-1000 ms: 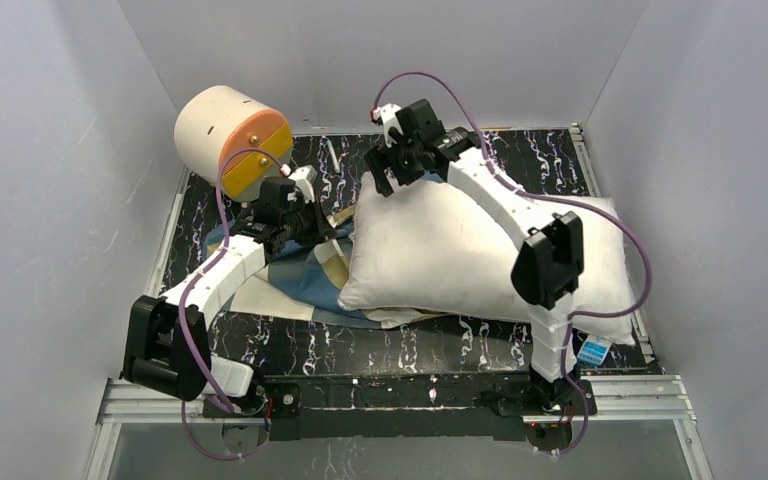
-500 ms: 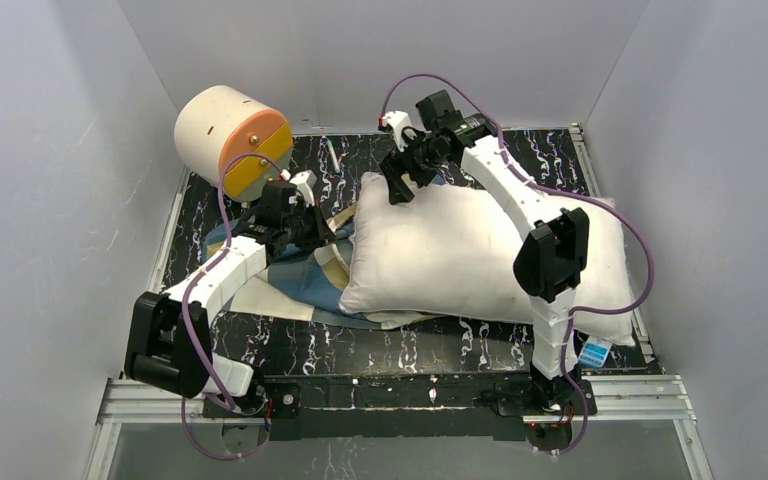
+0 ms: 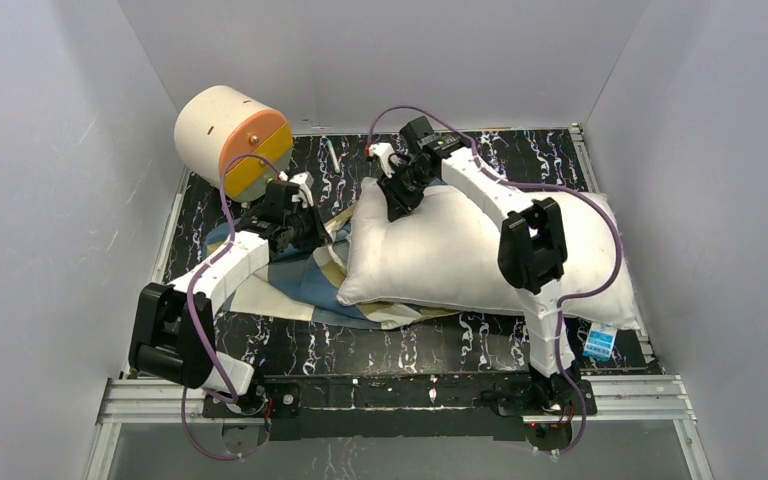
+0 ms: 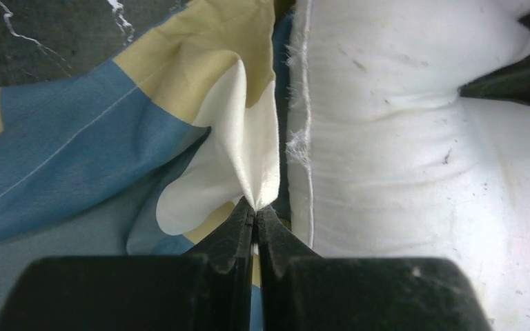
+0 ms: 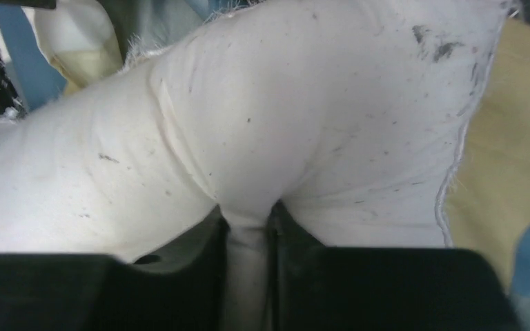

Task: Put the pillow into the pillowcase
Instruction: Stuff the pillow into the pillowcase.

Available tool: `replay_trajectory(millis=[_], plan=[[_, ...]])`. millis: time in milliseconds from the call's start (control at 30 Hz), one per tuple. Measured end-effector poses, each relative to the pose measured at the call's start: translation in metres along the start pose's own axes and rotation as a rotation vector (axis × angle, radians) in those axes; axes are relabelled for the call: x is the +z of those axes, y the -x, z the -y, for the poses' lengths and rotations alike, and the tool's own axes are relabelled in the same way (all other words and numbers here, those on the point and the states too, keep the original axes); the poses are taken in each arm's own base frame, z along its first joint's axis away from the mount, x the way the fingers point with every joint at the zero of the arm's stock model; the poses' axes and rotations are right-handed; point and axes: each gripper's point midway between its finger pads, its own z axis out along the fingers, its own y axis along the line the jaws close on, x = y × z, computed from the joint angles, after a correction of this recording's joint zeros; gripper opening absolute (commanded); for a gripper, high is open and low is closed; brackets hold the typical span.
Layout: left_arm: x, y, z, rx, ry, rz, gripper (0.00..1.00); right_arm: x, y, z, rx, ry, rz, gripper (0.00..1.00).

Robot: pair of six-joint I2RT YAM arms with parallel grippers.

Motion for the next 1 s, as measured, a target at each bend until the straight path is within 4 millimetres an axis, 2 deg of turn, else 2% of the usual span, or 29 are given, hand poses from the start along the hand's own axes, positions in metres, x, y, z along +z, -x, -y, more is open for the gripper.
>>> replay_trajectory(millis=[67,133,200,367,433,500,600,767,833,1000], plan=[[0.000,0.003,-0.002,-0.002,0.022,-0.001,0.00,0.004,-0.008,0.000,0.017,0.009,0.003,0.02],[-0.002,0.008,-0.003,0.005,0.039,0.006,0.00,-0.003,-0.013,-0.004,0.007,-0.009,0.022,0.01],[-0.004,0.015,-0.002,0.023,0.041,0.017,0.00,-0.019,-0.016,-0.013,-0.018,-0.042,0.042,0.01],[-0.010,0.025,0.004,0.090,0.024,0.030,0.00,-0.066,-0.013,-0.053,-0.152,-0.183,0.087,0.01],[-0.013,0.027,0.007,0.108,0.014,0.030,0.00,-0.070,-0.007,-0.070,-0.203,-0.215,0.083,0.01],[-0.017,0.030,0.010,0.125,0.003,0.035,0.00,-0.077,-0.002,-0.077,-0.225,-0.275,0.079,0.01],[-0.022,0.035,0.014,0.138,-0.004,0.046,0.00,-0.091,0.000,-0.063,-0.203,-0.398,0.072,0.01],[-0.031,0.035,0.018,0.139,-0.019,0.058,0.00,-0.128,0.012,-0.031,-0.150,-0.624,0.084,0.01],[-0.037,0.034,0.021,0.135,-0.034,0.065,0.00,-0.142,0.016,-0.024,-0.130,-0.690,0.096,0.01],[-0.043,0.030,0.030,0.118,-0.078,0.061,0.00,-0.158,0.016,-0.019,-0.090,-0.760,0.109,0.01]])
